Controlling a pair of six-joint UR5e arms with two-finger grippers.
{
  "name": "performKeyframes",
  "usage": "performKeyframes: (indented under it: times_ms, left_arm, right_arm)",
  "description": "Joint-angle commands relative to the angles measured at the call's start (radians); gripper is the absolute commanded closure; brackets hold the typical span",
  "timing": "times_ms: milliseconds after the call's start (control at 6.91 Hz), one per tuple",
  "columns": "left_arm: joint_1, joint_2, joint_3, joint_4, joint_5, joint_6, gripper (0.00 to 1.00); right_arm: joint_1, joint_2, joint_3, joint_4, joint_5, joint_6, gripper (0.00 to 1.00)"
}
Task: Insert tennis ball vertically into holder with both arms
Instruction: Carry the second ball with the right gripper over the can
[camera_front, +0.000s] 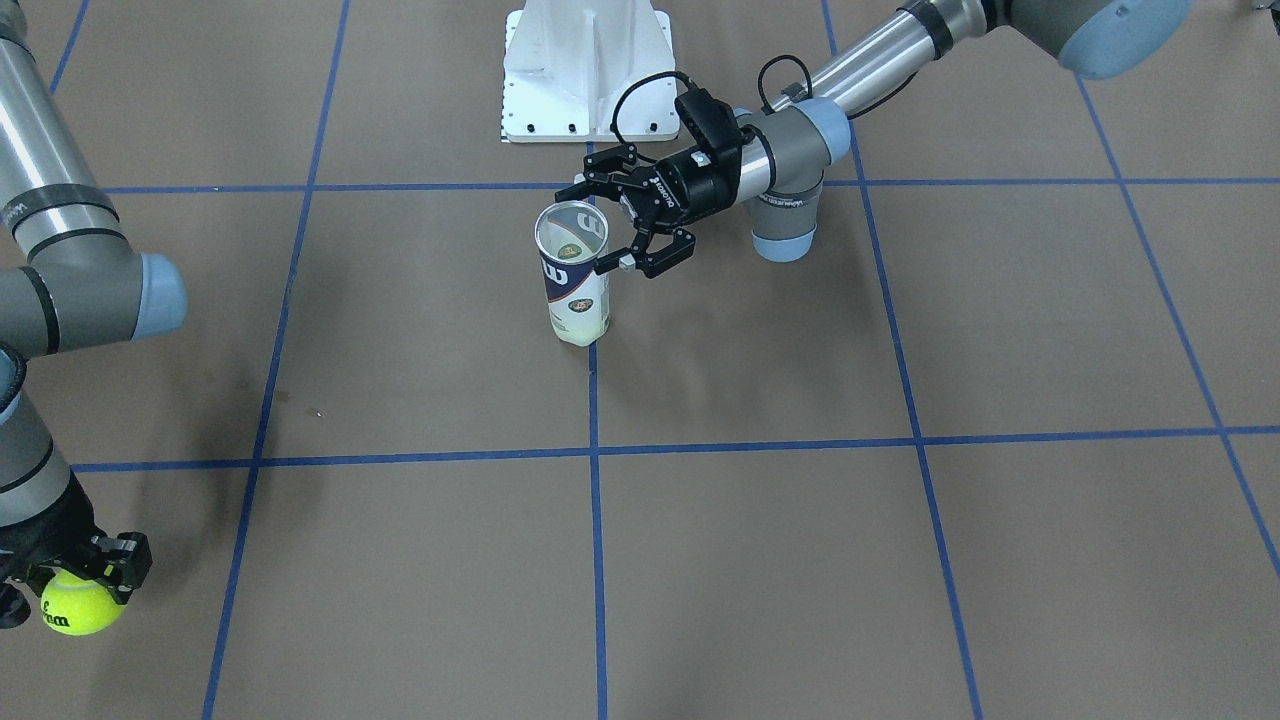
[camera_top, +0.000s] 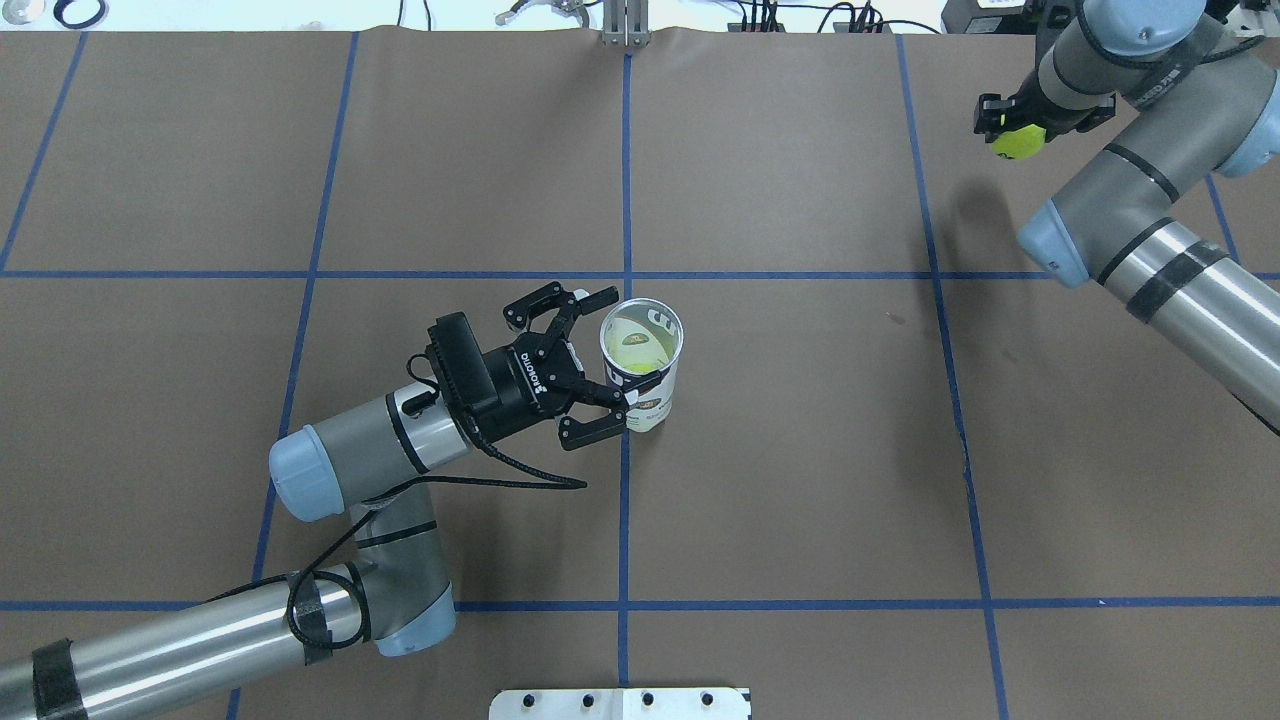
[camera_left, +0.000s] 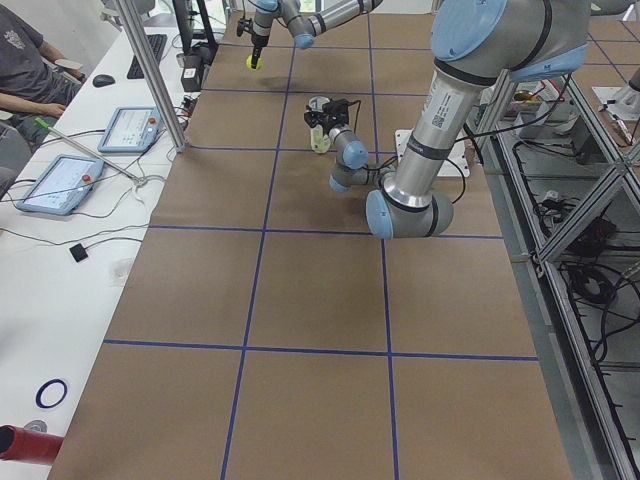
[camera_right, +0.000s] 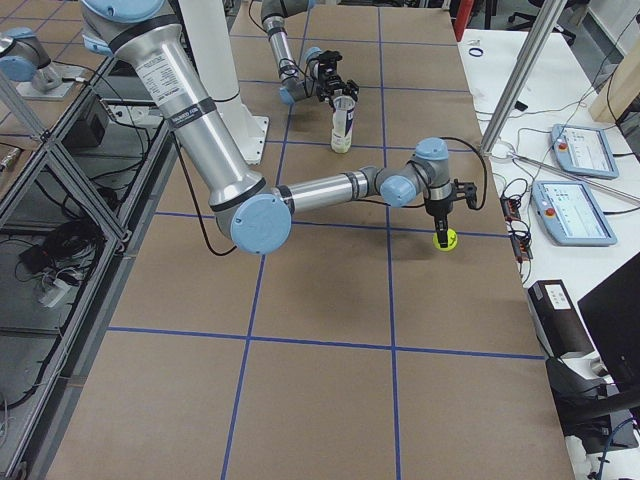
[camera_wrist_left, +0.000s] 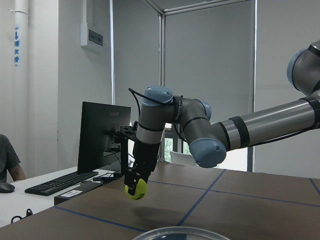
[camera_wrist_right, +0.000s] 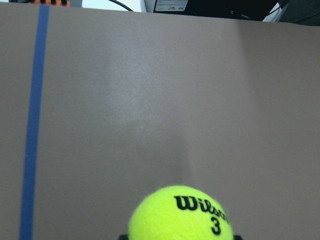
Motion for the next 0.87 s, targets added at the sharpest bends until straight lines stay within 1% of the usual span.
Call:
performKeyframes:
  times_ms: [0, 145, 290, 434, 579, 724]
  left_arm:
    - [0.0, 0.0, 0.0, -0.001, -0.001, 0.0, 0.09]
    - [0.0, 0.0, 0.0, -0.001, -0.001, 0.0, 0.11]
    - [0.0, 0.0, 0.0, -0.001, -0.001, 0.0, 0.12]
    - [0.0, 0.0, 0.0, -0.001, -0.001, 0.0, 0.12]
    - [0.0, 0.0, 0.0, -0.001, -0.001, 0.0, 0.12]
    - [0.0, 0.0, 0.0, -0.001, 0.0, 0.0, 0.12]
  right_arm:
    - [-0.013, -0.001, 0.315, -0.309, 0.115, 0.124, 1.0]
    - [-0.051, 0.005, 0.457, -0.41, 0.149, 0.225, 1.0]
    - [-0.103, 0.015, 0.575, -0.495, 0.154, 0.334, 1.0]
    - [-0.155, 0.016, 0.658, -0.511, 0.157, 0.44, 1.0]
    - [-0.217, 0.063, 0.683, -0.511, 0.16, 0.555, 1.0]
    - [-0.272, 0.132, 0.679, -0.511, 0.16, 0.656, 1.0]
